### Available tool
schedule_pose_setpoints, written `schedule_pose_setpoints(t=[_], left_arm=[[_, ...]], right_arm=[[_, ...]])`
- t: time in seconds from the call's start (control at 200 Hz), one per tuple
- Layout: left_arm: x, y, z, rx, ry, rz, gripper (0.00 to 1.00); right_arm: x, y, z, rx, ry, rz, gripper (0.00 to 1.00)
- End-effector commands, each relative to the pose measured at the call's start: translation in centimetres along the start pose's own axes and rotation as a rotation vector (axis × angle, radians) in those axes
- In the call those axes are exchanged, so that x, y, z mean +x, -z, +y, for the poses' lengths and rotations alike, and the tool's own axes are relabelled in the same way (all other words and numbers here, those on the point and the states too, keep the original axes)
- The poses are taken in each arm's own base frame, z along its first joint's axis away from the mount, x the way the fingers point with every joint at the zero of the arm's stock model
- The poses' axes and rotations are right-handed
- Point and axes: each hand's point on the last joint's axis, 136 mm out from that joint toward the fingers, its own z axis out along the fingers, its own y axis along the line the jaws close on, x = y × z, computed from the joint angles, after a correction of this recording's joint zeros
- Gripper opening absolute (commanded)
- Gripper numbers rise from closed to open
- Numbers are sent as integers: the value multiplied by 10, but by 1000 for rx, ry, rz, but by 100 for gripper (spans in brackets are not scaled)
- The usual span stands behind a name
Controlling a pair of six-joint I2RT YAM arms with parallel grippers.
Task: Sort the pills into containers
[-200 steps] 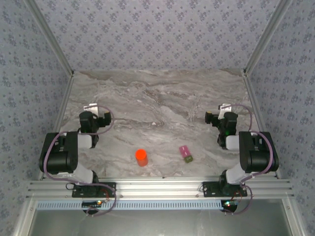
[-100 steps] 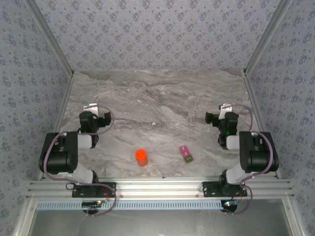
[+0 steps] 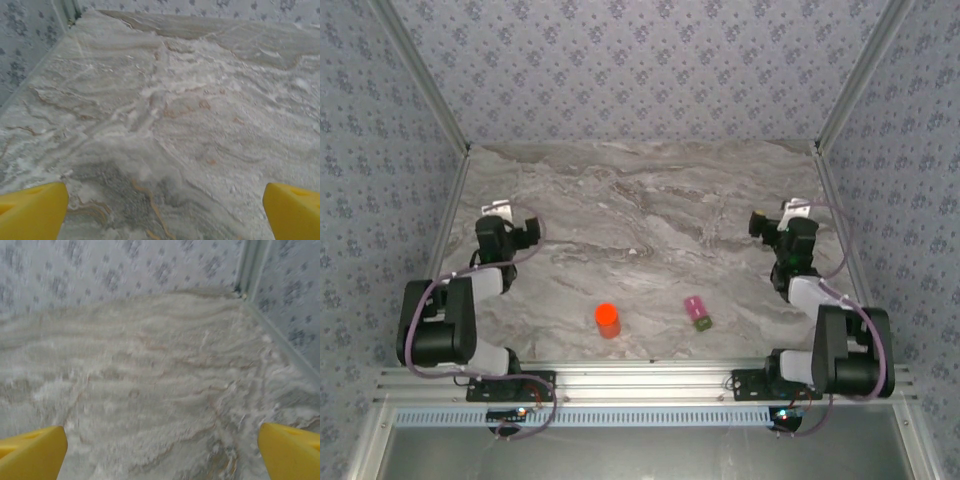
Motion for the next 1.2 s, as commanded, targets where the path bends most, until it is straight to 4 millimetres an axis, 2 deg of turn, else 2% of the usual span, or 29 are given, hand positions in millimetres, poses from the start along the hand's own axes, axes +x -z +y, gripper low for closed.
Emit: schedule_pose_setpoints(t=[0.0, 0.055, 0.14, 0.205, 0.265, 0.35, 0.45, 0.59, 0.68, 0.795, 0.914, 1.194], left_arm=[[-15, 7, 17, -98, 50, 32, 100], [-22, 11, 20, -118, 73, 40, 100], [-32, 21, 25, -157, 139, 90, 100], [-38, 30, 26, -170, 205, 137, 100], [-44, 39, 18, -143, 267, 167, 100], [-50, 54, 0, -91, 313, 208, 100], [-52, 72, -25, -23, 331, 270, 100], [-52, 93, -61, 82, 337, 329, 100], [-56, 97, -80, 145, 351, 342, 100], [-60, 97, -91, 168, 341, 361, 100], [-57, 93, -96, 175, 327, 387, 100], [-48, 88, -101, 192, 335, 421, 100]], right_arm=[[-9, 14, -25, 123, -242, 96, 100], [-11, 24, -41, 184, -432, 124, 100], [-23, 27, -40, 73, -552, 138, 100], [-27, 30, -17, -25, -538, 204, 100], [-21, 37, 8, -76, -457, 309, 98], [-5, 53, 43, -119, -302, 470, 94], [26, 78, 81, -158, -127, 669, 89], [73, 113, 116, -151, 164, 863, 88], [99, 128, 125, -111, 308, 951, 88], [122, 143, 131, -64, 437, 1011, 88], [142, 156, 144, -91, 458, 1045, 89], [180, 183, 155, -142, 445, 1129, 88]])
